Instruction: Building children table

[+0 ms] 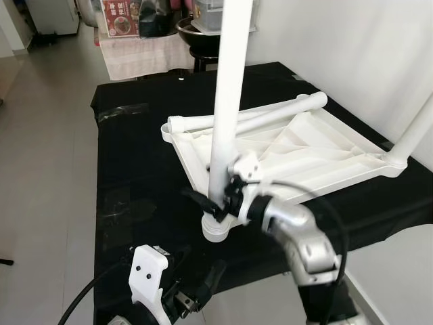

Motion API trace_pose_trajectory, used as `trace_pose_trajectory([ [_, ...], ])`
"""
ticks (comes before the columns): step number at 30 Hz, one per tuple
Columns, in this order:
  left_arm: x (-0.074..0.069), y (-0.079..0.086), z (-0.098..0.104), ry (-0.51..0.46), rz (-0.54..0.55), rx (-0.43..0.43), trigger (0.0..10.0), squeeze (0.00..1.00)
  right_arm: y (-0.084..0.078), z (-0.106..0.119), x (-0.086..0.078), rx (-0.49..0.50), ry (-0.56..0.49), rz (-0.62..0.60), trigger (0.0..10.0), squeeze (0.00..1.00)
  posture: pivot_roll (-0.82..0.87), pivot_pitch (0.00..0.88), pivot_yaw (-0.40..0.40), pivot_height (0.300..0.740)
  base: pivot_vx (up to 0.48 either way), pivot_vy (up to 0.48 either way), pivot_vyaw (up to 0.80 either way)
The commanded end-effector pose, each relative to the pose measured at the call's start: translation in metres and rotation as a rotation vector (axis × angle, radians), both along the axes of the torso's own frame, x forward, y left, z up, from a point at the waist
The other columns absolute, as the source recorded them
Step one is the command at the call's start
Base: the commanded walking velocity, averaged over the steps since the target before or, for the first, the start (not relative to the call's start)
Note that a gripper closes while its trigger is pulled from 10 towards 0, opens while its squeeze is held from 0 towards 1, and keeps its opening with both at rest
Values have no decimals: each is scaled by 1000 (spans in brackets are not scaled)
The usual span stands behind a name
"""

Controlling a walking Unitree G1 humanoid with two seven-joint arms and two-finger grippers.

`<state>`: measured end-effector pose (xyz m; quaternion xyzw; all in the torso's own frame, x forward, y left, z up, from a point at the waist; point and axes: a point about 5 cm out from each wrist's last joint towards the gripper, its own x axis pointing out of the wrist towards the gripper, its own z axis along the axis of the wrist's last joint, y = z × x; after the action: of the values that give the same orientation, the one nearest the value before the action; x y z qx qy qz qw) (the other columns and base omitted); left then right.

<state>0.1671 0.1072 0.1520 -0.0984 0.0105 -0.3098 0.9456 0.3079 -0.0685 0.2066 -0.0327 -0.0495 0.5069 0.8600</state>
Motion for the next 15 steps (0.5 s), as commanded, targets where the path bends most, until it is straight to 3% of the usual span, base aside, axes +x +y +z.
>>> trace_pose_trajectory([
  [1, -2, 0, -2, 13, 1, -1, 10000, 0, -3, -4, 2, -41, 3, 102, 10000, 0, 39, 127, -51, 740, 0, 0, 0],
  [5, -8, -2, 0, 14, 0, 3, 10000, 0, -22, -1, 22, -165, 16, 300, 10000, 0, 69, 153, -56, 740, 0, 0, 0],
  [15, -17, 0, 4, -6, 59, 54, 10000, 0, -28, 14, 46, -144, 86, 386, 10000, 0, 110, 188, -65, 740, 0, 0, 0],
])
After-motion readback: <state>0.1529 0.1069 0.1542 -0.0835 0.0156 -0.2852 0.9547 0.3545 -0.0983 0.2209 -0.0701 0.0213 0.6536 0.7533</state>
